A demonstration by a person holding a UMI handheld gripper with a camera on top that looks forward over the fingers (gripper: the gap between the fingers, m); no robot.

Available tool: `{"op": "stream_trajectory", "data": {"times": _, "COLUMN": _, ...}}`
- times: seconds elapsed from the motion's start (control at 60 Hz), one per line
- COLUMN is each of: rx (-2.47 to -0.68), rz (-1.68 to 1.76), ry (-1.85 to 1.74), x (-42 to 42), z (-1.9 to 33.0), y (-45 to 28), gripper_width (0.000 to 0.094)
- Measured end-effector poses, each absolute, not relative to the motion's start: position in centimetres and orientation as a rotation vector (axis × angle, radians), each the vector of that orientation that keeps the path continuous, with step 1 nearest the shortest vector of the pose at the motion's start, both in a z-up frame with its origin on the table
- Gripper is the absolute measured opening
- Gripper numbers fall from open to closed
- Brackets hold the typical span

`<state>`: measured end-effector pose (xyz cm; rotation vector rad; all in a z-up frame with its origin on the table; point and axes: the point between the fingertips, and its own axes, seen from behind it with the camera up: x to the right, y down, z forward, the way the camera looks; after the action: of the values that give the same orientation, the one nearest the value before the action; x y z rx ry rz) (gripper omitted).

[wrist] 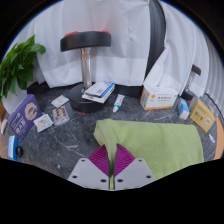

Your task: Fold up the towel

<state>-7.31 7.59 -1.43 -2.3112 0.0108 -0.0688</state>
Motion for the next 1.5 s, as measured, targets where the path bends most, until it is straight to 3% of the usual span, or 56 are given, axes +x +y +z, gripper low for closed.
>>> {"op": "stream_trajectory", "data": {"times": 0.1, "rx": -2.325, "rz": 0.050, "ry": 0.019, "x": -9.1, "z": 1.0, "y": 5.9, "gripper_width": 0.0039}}
{"op": "stream_trajectory", "data": {"times": 0.3, "rx": -2.128, "rz": 0.470, "ry": 0.078, "x": -11.7, "z": 15.0, "y": 2.8, "gripper_width": 0.0039}}
{"op": "stream_trajectory", "data": {"times": 0.367, "rx": -2.120, "rz": 0.488, "ry": 0.083, "x": -9.2, "z": 15.9, "y": 3.0, "gripper_width": 0.0040}}
{"op": "stream_trajectory", "data": {"times": 0.45, "rx": -2.155, "rz": 0.452, "ry": 0.088, "x": -4.9, "z": 12.8, "y": 3.0, "gripper_width": 0.0079}}
{"op": "stream_trajectory", "data": {"times": 0.517, "rx": -2.214, "rz": 0.403, "ry": 0.101, "x": -1.6, "z": 9.5, "y": 3.3, "gripper_width": 0.0207}}
{"op": "stream_trajectory", "data": {"times": 0.567, "rx": -2.242, "rz": 0.348, "ry": 0.091, "x": 1.0, "z": 7.2, "y": 3.3, "gripper_width": 0.0403}}
{"op": "stream_trajectory", "data": {"times": 0.617, "rx": -2.260, "rz": 0.257, "ry": 0.079, "x": 4.7, "z": 5.3, "y": 3.0, "gripper_width": 0.0661}}
{"op": "stream_trajectory", "data": {"times": 0.767, "rx": -2.253, "rz": 0.075, "ry": 0.086, "x": 11.1, "z": 6.4, "y": 0.7, "gripper_width": 0.0850}}
{"op": "stream_trajectory", "data": {"times": 1.15, "rx": -2.148, "rz": -0.006, "ry": 0.047, "x": 8.1, "z": 18.9, "y": -15.2, "gripper_width": 0.0848}}
{"op": "stream_trajectory", "data": {"times": 1.333, "rx": -2.116, "rz": -0.045, "ry": 0.058, "x": 4.9, "z": 22.0, "y": -25.4, "gripper_width": 0.0852}}
{"op": "stream_trajectory", "data": {"times": 1.5, "rx": -2.137, "rz": -0.060, "ry": 0.046, "x": 2.4, "z": 22.8, "y": -33.6, "gripper_width": 0.0855}}
